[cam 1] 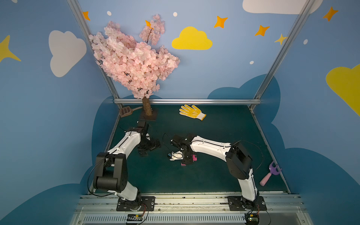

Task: Assemble the letter y with lego
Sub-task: Assemble the lego brick with the lego brick.

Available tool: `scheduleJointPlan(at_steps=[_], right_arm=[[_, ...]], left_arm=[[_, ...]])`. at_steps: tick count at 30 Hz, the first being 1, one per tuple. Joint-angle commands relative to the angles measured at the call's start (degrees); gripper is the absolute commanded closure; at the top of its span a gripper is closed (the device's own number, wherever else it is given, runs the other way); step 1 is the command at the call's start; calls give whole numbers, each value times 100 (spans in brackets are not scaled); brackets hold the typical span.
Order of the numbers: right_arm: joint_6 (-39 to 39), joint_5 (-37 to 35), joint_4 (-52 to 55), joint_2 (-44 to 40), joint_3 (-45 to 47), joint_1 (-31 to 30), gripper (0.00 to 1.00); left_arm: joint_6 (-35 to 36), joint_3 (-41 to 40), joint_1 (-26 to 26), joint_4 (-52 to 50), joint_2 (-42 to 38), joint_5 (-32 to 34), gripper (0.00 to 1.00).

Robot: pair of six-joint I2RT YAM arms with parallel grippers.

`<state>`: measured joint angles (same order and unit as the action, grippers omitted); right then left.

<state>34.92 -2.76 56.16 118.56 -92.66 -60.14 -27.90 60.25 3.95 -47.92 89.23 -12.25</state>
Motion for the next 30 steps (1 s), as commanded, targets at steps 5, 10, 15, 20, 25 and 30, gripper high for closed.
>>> scheduleJointPlan(at_steps=[5, 10, 15, 20, 25, 30], right_arm=[[-97, 110, -281, 355, 178, -149, 100], [-161, 48, -302, 360, 155, -170, 100], [-134, 48, -47, 472, -130, -182, 100], [-143, 40, -74, 458, -235, -224, 100], [-167, -5, -88, 457, -243, -235, 100], [-195, -78, -97, 467, -227, -209, 100]], left_arm=[[-32, -42, -25, -7, -12, -76, 0], [-38, -46, -25, -7, -20, -75, 0], [-37, -49, -25, -7, -25, -73, 0], [-36, -53, -25, -2, -25, -73, 0], [-35, -50, -25, -2, -27, -68, 0], [-32, -50, -25, -5, -28, -75, 0]])
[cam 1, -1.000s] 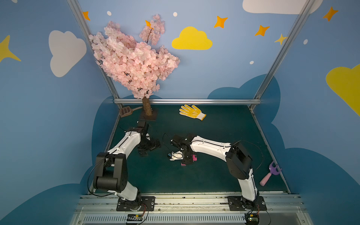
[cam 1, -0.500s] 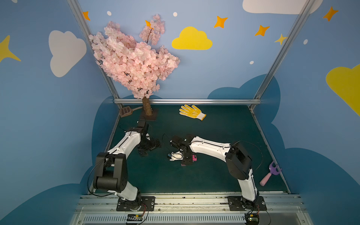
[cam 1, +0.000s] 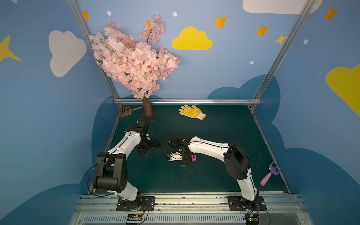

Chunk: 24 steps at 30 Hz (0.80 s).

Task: Assemble the letter y with lego
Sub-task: Assemble the lego brick with the lego brick.

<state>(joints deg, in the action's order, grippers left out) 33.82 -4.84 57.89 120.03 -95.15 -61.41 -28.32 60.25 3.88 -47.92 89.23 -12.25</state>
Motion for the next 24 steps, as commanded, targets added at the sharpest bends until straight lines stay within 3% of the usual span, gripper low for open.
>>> scheduleJointPlan(at_steps=[1, 24], right_arm=[[-94, 117, -274, 312, 48, -69, 100], [-188, 148, -533, -159, 535, 217, 100]], left_arm=[[2, -54, -19, -6, -24, -75, 0], [-5, -53, -19, 2, -37, -70, 0]])
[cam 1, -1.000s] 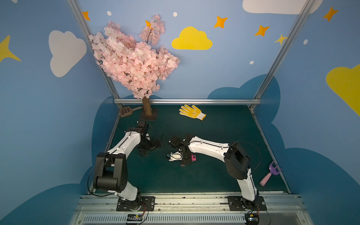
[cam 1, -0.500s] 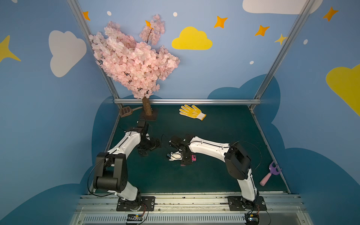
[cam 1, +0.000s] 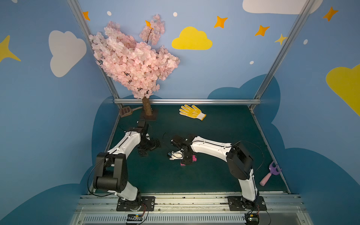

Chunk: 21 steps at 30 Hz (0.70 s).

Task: Assemble the letter y with lego
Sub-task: Assemble the lego brick with the lego brick.

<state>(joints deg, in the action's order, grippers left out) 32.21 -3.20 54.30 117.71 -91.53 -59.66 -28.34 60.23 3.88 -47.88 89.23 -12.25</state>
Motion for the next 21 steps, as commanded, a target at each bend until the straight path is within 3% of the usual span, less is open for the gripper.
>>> scheduleJointPlan(at_steps=[1, 21], right_arm=[[-21, -36, -174, 77, 163, 46, 100], [76, -123, -33, -3, -5, 90, 100]], left_arm=[[3, -57, -19, -2, -33, -75, 0], [-3, -49, -28, 7, -22, -71, 0]])
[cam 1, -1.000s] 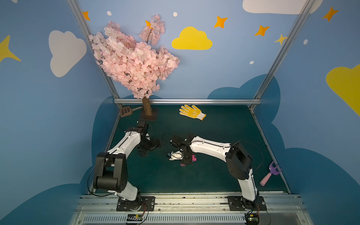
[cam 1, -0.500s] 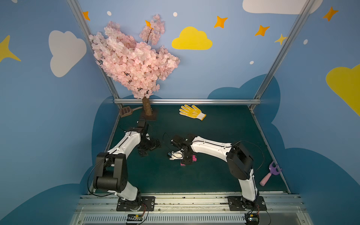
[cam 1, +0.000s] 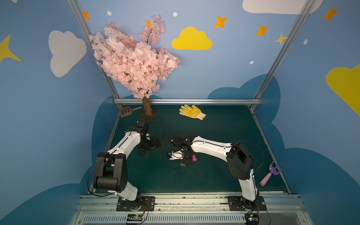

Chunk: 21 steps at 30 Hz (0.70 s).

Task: Assemble the letter y with lego
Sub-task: Assemble the lego brick with the lego brick.

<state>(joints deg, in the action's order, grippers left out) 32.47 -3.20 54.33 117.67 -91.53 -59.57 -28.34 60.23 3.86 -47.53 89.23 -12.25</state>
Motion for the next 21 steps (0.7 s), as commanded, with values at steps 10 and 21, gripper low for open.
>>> scheduleJointPlan(at_steps=[10, 21], right_arm=[[58, -154, -9, -59, -23, 95, 100], [85, -229, 157, -176, -93, 80, 100]], left_arm=[[7, -60, -25, -28, -37, -74, 0], [8, -63, -25, -28, -26, -67, 0]])
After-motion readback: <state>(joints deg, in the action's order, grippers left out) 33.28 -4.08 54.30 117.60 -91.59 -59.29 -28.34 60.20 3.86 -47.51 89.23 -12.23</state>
